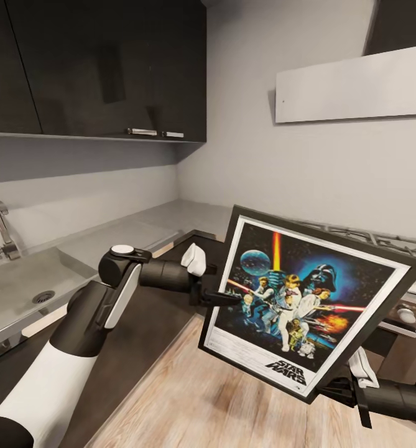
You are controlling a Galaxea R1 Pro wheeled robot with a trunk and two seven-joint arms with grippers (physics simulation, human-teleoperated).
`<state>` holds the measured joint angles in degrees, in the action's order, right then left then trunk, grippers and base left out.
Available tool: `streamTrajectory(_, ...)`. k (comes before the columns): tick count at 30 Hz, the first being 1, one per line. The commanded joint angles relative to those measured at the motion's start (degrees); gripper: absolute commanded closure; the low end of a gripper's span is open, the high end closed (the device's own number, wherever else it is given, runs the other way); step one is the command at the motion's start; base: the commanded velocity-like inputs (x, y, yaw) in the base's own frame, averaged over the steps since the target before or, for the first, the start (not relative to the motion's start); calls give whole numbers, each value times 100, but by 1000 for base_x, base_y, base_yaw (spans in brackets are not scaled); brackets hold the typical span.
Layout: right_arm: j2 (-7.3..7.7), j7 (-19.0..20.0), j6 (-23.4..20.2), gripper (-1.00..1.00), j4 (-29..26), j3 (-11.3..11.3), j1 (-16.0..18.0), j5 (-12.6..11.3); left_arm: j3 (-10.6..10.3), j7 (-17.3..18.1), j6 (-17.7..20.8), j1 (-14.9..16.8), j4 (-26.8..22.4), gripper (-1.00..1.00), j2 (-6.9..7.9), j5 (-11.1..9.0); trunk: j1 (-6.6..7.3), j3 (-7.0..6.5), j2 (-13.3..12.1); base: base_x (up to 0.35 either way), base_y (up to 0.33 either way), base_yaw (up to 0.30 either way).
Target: Pick up the poster from the kitchen countertop and hang it on one of the wall nails in the kitchen.
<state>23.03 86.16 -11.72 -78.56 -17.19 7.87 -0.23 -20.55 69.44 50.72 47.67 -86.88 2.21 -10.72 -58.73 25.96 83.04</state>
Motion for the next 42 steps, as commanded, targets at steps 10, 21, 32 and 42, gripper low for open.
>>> streamTrajectory(10, 0, 36, -84, 100, -2, -13, 4, -8, 307, 2, 34, 6, -2, -100, 171, -19, 0, 6, 4, 0, 0, 0)
streamTrajectory(21, 16, 12, -111, 100, 20, -76, 4, 24, 539, 32, 34, 6, -29, -100, 367, -35, 0, 6, 4, 0, 0, 0)
streamTrajectory(32, 51, -4, -371, 100, 485, -91, 464, 59, 561, 28, -218, -492, -197, -100, 470, -36, 0, 6, 4, 0, 0, 0)
streamTrajectory(42, 53, -19, -604, 100, 602, -86, 620, 75, 561, -22, -1216, -1547, -225, -100, 473, -27, 0, 6, 4, 0, 0, 0)
